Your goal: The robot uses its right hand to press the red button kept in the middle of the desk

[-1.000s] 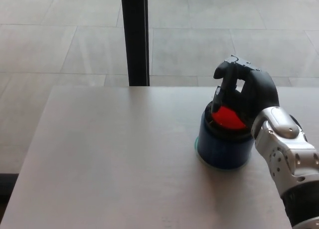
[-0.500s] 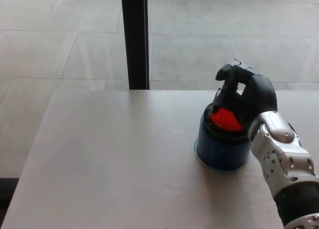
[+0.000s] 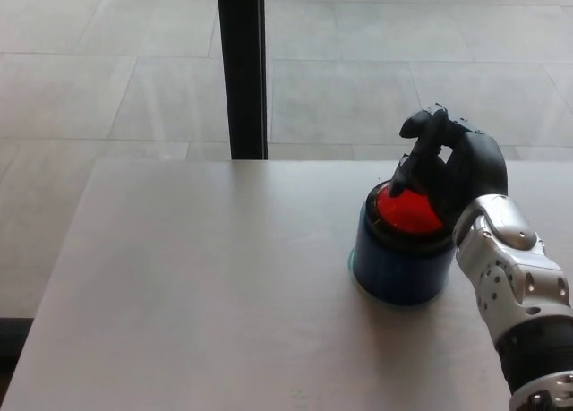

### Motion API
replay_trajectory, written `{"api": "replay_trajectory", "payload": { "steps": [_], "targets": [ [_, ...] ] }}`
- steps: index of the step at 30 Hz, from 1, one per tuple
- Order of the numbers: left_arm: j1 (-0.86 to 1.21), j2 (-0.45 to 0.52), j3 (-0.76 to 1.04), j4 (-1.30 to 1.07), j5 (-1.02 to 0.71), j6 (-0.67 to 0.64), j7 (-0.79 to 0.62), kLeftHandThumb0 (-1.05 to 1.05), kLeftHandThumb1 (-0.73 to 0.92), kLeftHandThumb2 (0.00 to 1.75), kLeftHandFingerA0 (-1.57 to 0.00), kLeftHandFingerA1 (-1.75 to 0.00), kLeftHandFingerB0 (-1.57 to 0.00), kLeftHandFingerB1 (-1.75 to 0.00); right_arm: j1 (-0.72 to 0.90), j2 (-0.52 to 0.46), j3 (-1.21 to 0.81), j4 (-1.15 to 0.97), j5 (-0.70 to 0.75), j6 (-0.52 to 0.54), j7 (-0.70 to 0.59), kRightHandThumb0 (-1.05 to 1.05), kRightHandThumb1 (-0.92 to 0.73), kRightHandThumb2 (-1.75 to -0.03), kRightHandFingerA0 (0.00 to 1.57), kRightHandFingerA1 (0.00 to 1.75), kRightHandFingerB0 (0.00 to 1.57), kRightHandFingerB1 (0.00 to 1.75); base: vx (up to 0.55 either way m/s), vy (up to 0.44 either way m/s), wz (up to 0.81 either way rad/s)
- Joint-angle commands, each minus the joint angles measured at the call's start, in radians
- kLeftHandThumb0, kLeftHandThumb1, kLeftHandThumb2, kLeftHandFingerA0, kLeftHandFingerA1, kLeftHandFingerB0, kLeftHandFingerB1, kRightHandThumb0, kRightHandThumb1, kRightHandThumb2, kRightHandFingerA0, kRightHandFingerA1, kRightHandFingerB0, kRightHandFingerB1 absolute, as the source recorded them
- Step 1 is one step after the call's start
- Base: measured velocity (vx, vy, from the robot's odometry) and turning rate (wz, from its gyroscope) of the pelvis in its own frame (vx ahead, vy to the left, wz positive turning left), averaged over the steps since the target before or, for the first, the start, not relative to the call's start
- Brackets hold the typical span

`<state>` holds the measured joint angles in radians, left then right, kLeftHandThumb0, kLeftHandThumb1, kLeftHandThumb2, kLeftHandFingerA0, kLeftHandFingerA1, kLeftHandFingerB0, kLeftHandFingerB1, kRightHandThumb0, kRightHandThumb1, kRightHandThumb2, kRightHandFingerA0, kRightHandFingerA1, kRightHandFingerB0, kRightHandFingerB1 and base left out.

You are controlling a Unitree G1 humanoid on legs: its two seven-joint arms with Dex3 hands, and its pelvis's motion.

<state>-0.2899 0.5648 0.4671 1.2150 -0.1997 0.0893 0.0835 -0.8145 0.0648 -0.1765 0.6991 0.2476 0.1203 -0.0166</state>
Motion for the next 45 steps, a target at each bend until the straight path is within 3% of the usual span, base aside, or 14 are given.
{"api": "replay_trajectory", "payload": {
  "steps": [1,5,6,7,9,16,19,24,25,26,29,32,40,45],
  "targets": [
    [0.003,0.021,0.004,0.004,-0.004,0.003,0.014,-0.62,0.92,1.03,-0.22,-1.17,-0.03,-0.82,-0.039,-0.031,-0.005,-0.009,0.008,0.137,0.001,-0.31,-0.46,-1.29,1.0,1.75,0.77,1.6,0.0,0.0,0.0],
    [0.003,0.024,0.003,-0.004,-0.008,0.021,0.001,-0.61,0.92,1.07,-0.2,-0.94,0.0,-0.64,-0.124,-0.06,-0.034,-0.03,0.029,0.18,-0.008,-0.28,-0.44,-1.31,0.99,1.75,0.77,1.55,0.0,0.0,0.0],
    [0.0,0.024,-0.006,0.002,0.003,0.021,0.013,-0.39,0.88,1.42,-0.18,-0.73,0.0,-0.61,-0.17,-0.083,-0.047,-0.026,0.035,0.202,-0.008,-0.32,-0.48,-1.27,0.99,1.75,0.75,1.58,0.0,0.0,0.0],
    [0.0,0.023,-0.009,0.004,0.006,0.015,0.017,-0.61,0.92,1.06,-0.2,-0.94,0.0,-0.66,-0.197,-0.096,-0.056,-0.021,0.038,0.212,-0.006,-0.38,-0.47,-1.29,0.98,1.75,0.74,1.59,0.0,0.0,0.0],
    [-0.004,0.018,0.01,0.006,-0.015,0.017,0.029,-0.41,0.88,1.42,-0.17,-0.73,0.0,-0.62,-0.242,-0.127,-0.064,-0.007,0.036,0.195,0.022,-0.42,-0.41,-1.38,0.98,1.75,0.72,1.65,0.0,0.0,0.0],
    [0.007,0.02,-0.004,0.012,-0.001,0.011,0.027,-0.62,0.92,1.07,-0.24,-0.9,0.0,-0.61,-0.333,-0.217,-0.128,0.007,0.055,0.175,0.03,-0.29,-0.38,-1.48,1.02,1.75,0.77,1.56,0.0,0.0,0.0],
    [0.009,0.024,-0.01,0.008,-0.001,0.018,0.02,-0.4,0.9,1.43,-0.16,-0.72,0.0,-0.62,-0.356,-0.306,-0.183,0.012,0.071,0.18,0.037,-0.28,-0.44,-1.39,1.0,1.75,0.75,1.59,0.0,0.0,0.0],
    [0.021,0.024,0.002,0.006,-0.013,0.012,0.013,-0.6,0.92,1.06,-0.1,-0.91,0.0,-0.66,-0.348,-0.416,-0.207,0.049,0.037,0.143,0.034,-0.26,-0.46,-1.3,1.0,1.75,0.78,1.52,0.0,0.0,0.0],
    [0.025,0.026,-0.004,0.005,-0.009,0.019,0.01,-0.39,0.89,1.42,-0.15,-0.72,-0.01,-0.61,-0.333,-0.466,-0.229,0.049,0.041,0.15,0.033,-0.24,-0.5,-1.29,0.96,1.75,0.73,1.54,0.0,0.0,0.0],
    [0.025,0.027,-0.005,0.004,-0.008,0.019,0.012,-0.6,0.92,1.06,-0.15,-1.1,0.0,-0.7,-0.328,-0.483,-0.238,0.05,0.045,0.155,0.033,-0.23,-0.5,-1.29,0.94,1.75,0.73,1.51,0.0,0.0,0.0],
    [0.012,0.026,-0.009,0.008,-0.006,0.024,0.031,-0.59,0.92,1.03,-0.15,-0.94,0.0,-0.65,-0.303,-0.567,-0.306,0.074,0.074,0.151,0.039,-0.21,-0.5,-1.32,0.93,1.75,0.71,1.55,0.0,0.0,0.0],
    [0.023,0.03,-0.008,0.001,-0.009,0.021,0.013,-0.39,0.89,1.42,-0.15,-0.72,0.0,-0.61,-0.247,-0.667,-0.369,0.097,0.077,0.14,0.043,-0.2,-0.52,-1.29,0.97,1.75,0.71,1.61,0.0,0.0,0.0],
    [0.028,0.031,0.012,0.009,-0.028,0.011,0.015,-0.4,0.88,1.42,-0.15,-0.72,0.0,-0.61,0.025,-0.799,-0.548,0.02,0.111,0.152,0.004,-0.31,-0.41,-1.41,1.1,1.75,0.8,1.59,0.0,0.0,0.0],
    [0.028,0.027,-0.003,0.013,-0.01,0.006,0.022,-0.6,0.92,1.04,-0.2,-1.03,0.0,-0.67,0.189,-0.758,-0.68,-0.046,0.132,0.091,-0.045,-0.34,-0.42,-1.28,1.15,1.75,0.87,1.55,0.0,0.0,0.0]
  ]
}}
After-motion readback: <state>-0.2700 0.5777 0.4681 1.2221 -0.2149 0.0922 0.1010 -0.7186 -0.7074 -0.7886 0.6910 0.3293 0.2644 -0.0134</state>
